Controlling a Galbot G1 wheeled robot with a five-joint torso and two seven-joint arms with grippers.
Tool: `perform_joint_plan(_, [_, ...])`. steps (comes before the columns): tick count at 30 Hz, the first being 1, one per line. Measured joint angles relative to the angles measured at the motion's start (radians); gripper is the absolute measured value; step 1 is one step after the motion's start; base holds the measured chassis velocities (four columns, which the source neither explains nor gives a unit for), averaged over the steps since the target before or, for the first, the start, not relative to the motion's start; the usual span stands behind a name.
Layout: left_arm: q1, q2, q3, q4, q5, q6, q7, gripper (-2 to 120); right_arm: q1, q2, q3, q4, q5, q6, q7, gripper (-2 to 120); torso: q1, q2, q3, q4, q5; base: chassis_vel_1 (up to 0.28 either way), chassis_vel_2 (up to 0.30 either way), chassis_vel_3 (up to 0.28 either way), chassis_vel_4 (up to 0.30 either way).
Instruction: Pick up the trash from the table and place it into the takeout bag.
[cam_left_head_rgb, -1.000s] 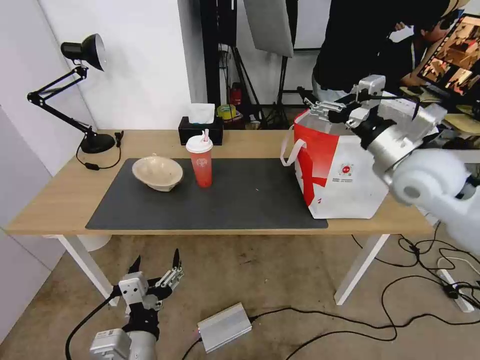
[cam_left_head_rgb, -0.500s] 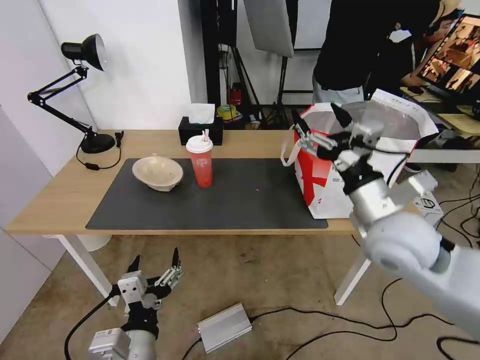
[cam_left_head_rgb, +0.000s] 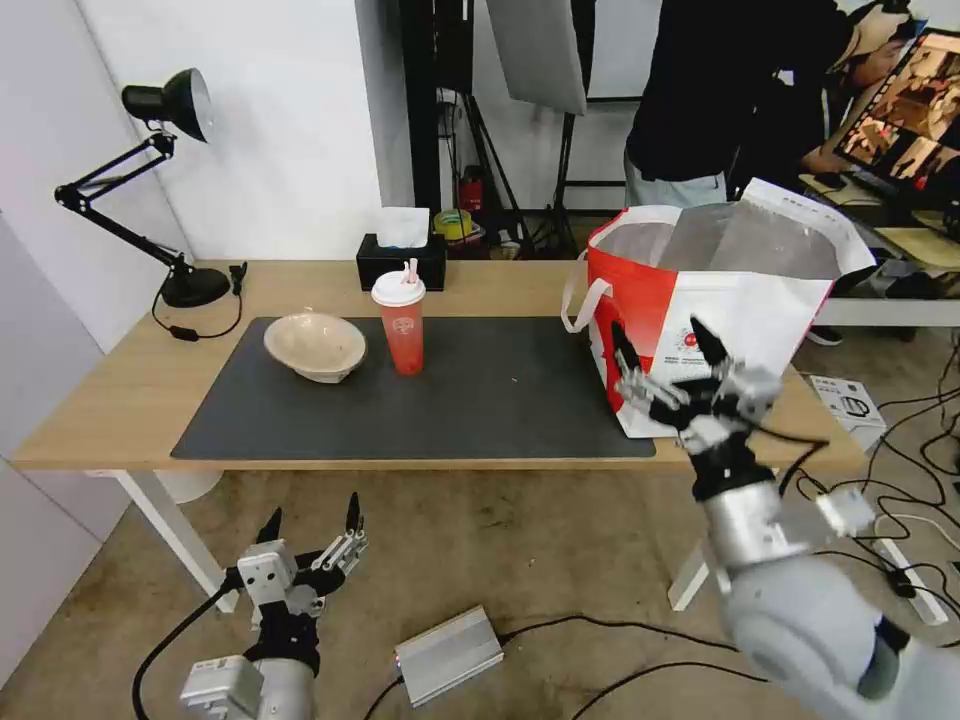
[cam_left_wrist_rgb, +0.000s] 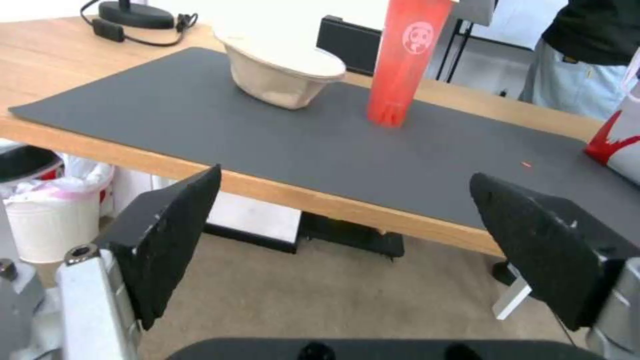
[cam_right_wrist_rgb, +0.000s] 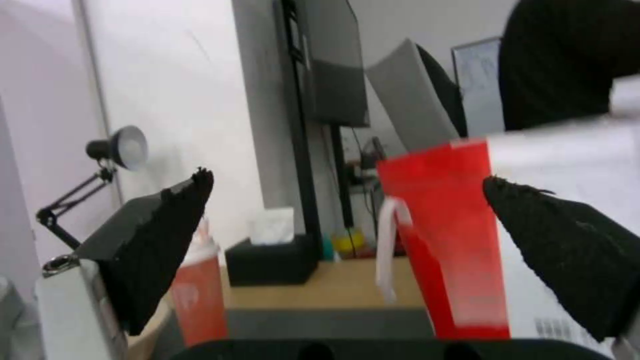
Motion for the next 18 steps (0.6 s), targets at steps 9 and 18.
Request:
perform_joint_plan(9, [0.001,-0.002,-0.005,0.001,0.004,-0.006,0.004,100,-0.074,0.082,-0.027,-0.025,-0.071,0.039,-0.003,100,0.0,0.0,0.0,0.0002,0.0,0.0,0.0,0.0,0.0])
perform_joint_plan(18, [-0.001,-0.003,-0.002,0.007,0.006,-0.006,0.004,100,-0.129,0.118,-0.057,-0.052,-0.148,0.056,0.024,100,0.0,0.0,0.0,0.0002,0.0,0.0,0.0,0.0,0.0])
